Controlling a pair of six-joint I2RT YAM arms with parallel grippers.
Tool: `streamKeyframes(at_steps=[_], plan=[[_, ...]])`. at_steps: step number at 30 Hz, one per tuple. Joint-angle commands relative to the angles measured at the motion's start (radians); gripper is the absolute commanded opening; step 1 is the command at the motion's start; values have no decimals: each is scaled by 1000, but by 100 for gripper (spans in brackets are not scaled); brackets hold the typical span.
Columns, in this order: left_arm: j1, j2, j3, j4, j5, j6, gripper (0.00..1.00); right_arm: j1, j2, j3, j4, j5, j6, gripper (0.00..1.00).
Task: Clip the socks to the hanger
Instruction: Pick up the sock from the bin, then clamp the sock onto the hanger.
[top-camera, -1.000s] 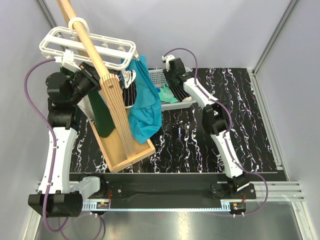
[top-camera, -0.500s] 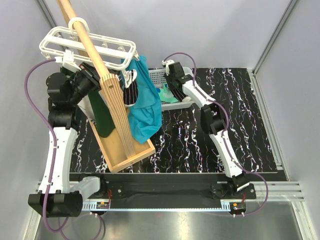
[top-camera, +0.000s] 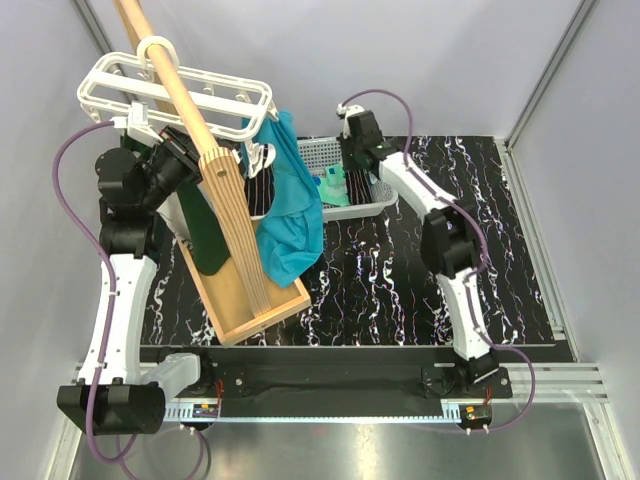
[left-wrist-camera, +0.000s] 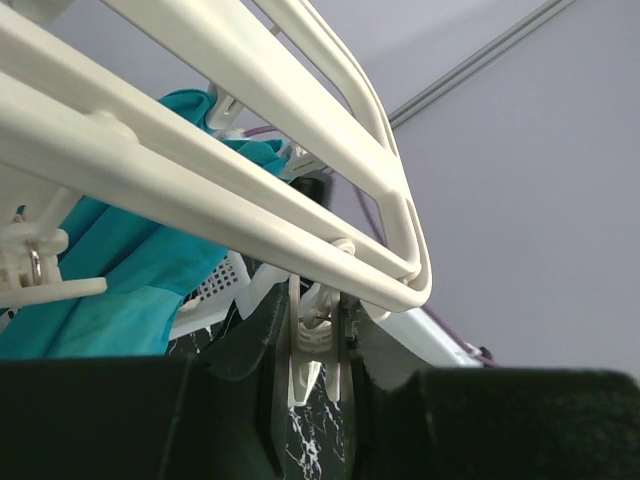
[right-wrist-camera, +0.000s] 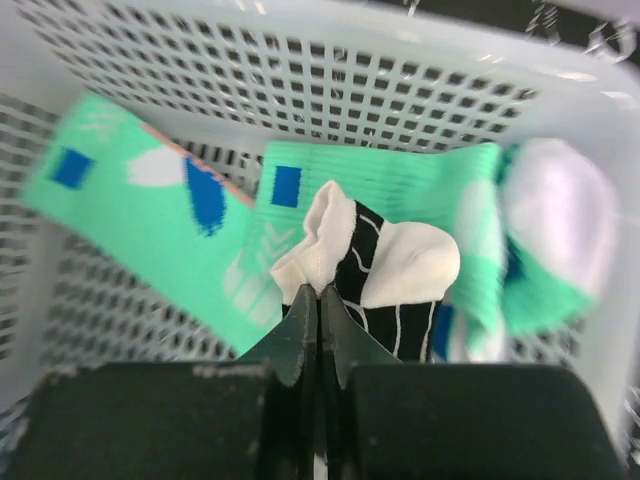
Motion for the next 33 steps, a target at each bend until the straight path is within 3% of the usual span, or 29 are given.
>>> streamKeyframes(at_steps=[1, 6, 10, 13, 20, 26, 33], plan=[[-7, -18, -17, 18, 52, -16, 0, -4, -251, -100, 65, 7, 88, 0], [-5, -35, -12, 13, 32, -6, 0, 22, -448, -230, 19, -65, 147, 0], [-5, -52, -21, 27, 12, -7, 0, 119, -680, -526, 126, -131, 152, 0], [-7, -65, -35, 42, 6, -6, 0, 201, -830, -638, 122, -197, 157, 0], [-5, -76, -69, 91, 17, -18, 0, 327, -1038, -738, 140, -436, 241, 0], [-7, -67, -73, 101, 28, -30, 0, 352, -1026, -740, 250, -563, 341, 0], [-7, -67, -52, 67, 5, -45, 0, 392, -918, -625, 350, -544, 394, 0]])
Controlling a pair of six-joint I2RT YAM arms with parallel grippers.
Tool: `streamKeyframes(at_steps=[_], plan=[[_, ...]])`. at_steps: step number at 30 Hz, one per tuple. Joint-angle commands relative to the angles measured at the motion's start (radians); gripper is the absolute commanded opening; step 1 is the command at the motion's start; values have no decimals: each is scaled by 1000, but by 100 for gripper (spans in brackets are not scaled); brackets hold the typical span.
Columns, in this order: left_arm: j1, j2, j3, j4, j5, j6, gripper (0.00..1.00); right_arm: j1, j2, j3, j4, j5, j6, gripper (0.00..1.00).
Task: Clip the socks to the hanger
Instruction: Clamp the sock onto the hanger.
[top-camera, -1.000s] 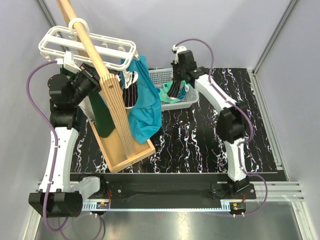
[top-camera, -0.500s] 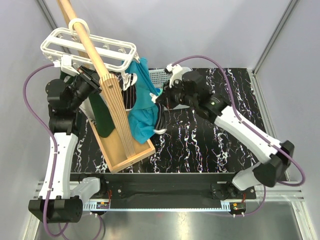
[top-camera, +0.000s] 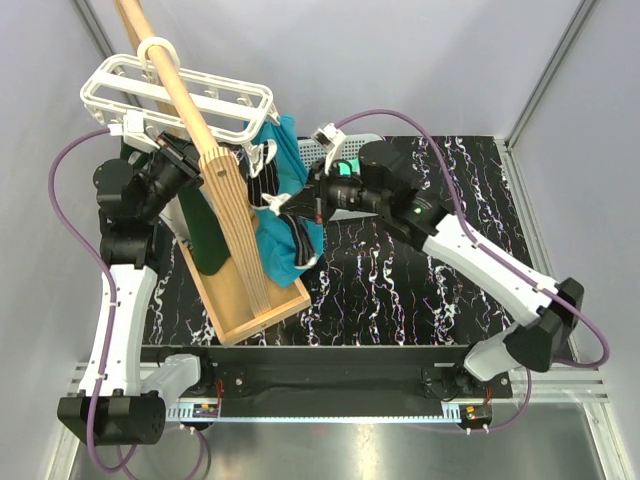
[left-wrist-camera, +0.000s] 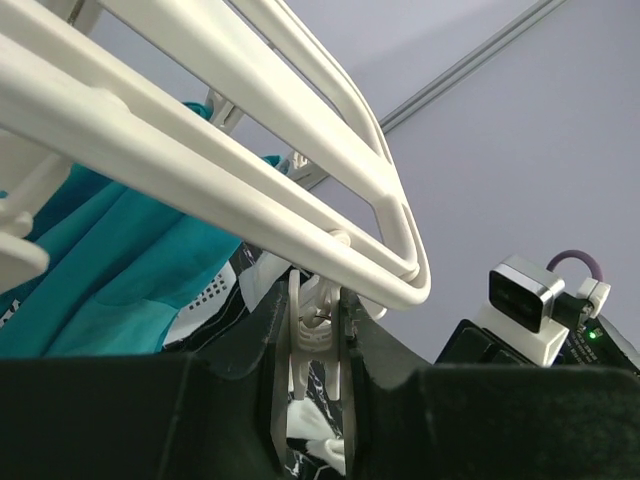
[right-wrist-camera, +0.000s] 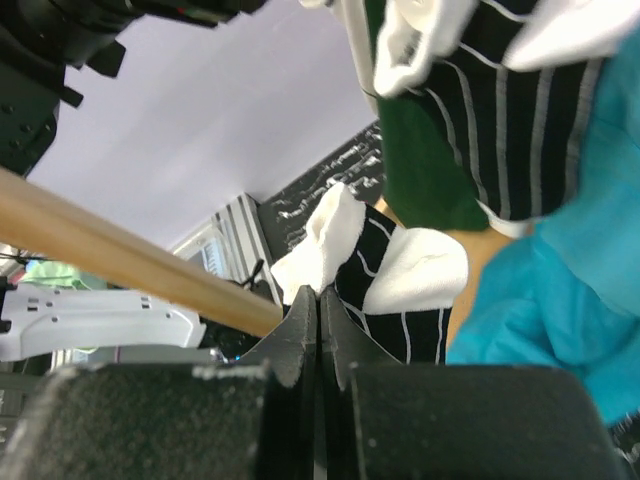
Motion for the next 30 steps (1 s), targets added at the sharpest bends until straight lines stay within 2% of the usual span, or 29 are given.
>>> streamKeyframes(at_steps=[1, 9, 16, 24, 30], plan=[[-7, -13, 11, -5, -3, -14, 0, 47, 44, 78, 136, -4, 42, 0], [-7, -55, 24, -165, -121, -31, 0, 116, 121, 188, 147, 226, 4, 0], [-7, -67, 24, -216, -205, -96, 0, 159, 211, 288, 127, 357, -56, 0], [-7, -58, 64, -240, -218, -98, 0, 188, 365, 486, 29, 452, -97, 0], [-7, -59, 63, -248, -222, -80, 0, 197, 343, 444, 72, 477, -91, 0]])
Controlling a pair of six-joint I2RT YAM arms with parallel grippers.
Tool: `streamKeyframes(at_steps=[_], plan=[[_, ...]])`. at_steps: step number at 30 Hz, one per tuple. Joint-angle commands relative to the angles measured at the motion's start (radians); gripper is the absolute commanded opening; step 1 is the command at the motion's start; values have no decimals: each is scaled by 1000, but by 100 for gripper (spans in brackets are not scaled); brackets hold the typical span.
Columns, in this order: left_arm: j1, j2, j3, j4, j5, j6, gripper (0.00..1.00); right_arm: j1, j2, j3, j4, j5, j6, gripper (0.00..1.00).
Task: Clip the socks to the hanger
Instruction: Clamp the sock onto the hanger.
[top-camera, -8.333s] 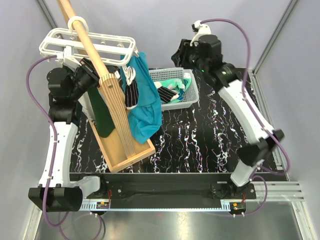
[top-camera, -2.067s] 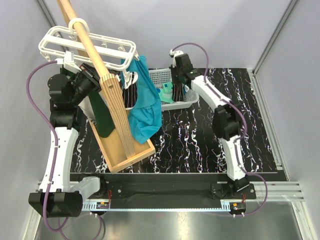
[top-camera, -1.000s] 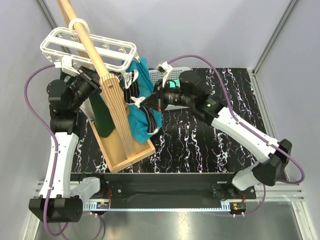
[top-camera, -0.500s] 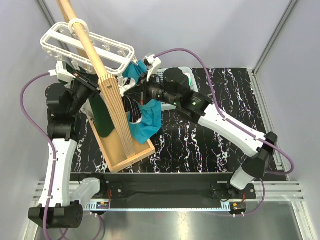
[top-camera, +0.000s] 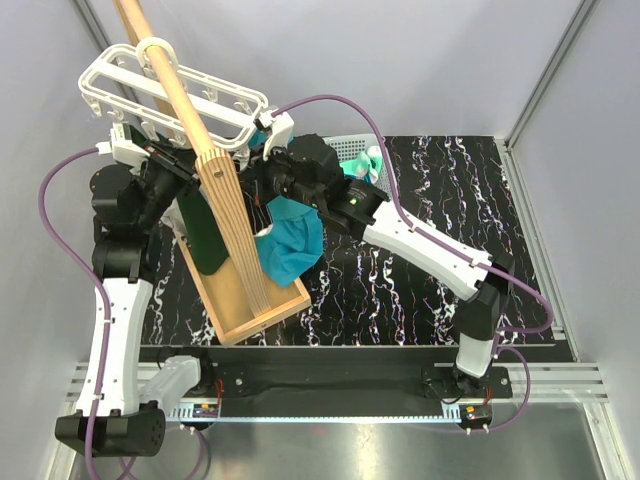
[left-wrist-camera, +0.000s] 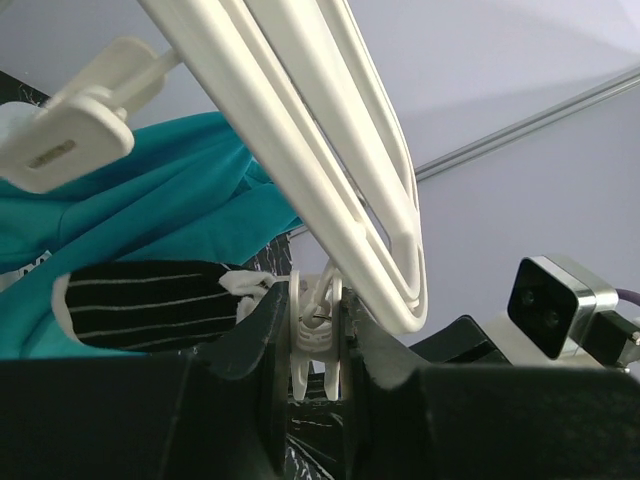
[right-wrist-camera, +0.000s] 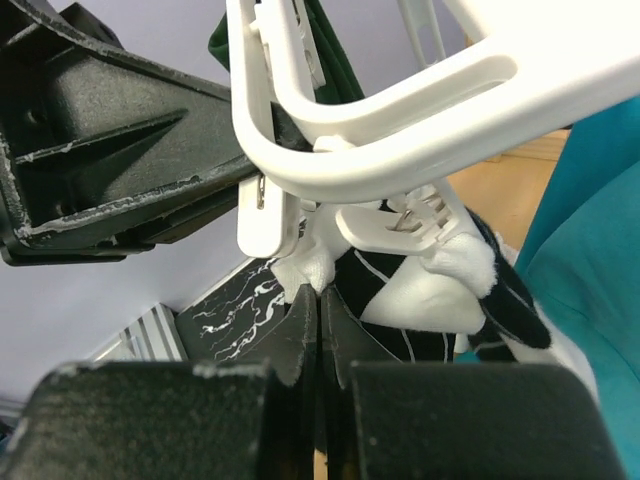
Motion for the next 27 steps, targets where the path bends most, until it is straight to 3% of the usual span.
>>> streamKeyframes(at_steps=[1, 14, 27], plan=[[0, 1, 33, -41, -32, 7, 0, 13, -36, 20, 46, 56, -17, 0], [-3, -11, 70, -76, -72, 68, 0, 13, -99, -27, 72, 91, -3, 0], [-9, -13, 62, -66, -79, 77, 0, 15, -60, 43, 60, 37, 35, 0]])
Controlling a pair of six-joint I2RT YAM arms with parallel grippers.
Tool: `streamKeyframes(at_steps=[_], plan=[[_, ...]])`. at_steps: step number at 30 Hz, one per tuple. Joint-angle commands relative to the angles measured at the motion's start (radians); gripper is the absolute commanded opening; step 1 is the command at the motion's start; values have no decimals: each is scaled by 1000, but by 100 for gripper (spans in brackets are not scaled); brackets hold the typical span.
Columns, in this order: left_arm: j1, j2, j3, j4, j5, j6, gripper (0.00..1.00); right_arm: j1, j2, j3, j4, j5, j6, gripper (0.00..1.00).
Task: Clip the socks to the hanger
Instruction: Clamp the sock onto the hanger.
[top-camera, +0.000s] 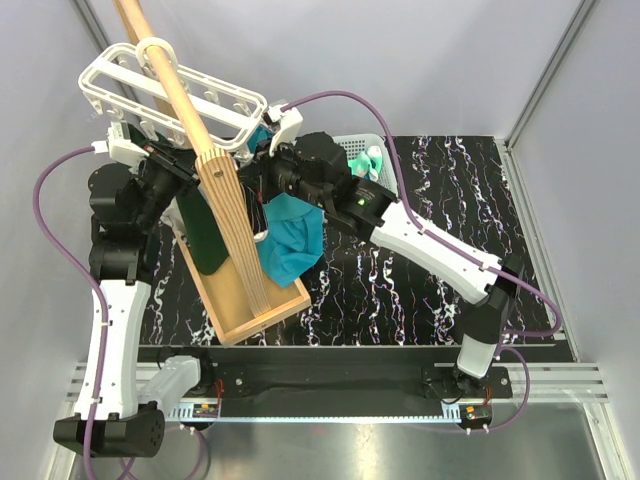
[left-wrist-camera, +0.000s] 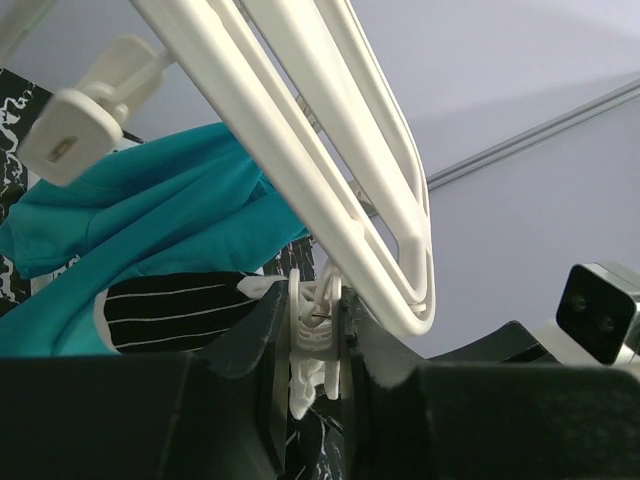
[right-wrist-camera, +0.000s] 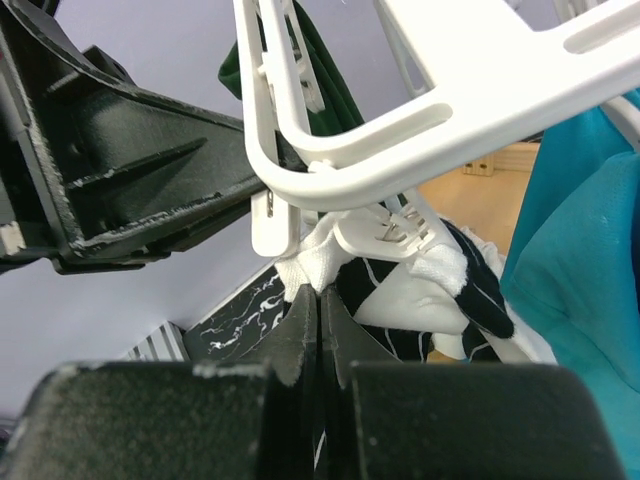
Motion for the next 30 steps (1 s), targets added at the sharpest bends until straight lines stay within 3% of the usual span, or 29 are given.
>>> streamKeyframes(at_steps=[1, 30], plan=[[-1, -11, 30, -5, -34, 16, 0, 10, -21, 55, 57, -4, 22, 0], [-34, -5, 13, 33, 8, -4, 0, 9, 34, 118, 49, -47, 30, 0]])
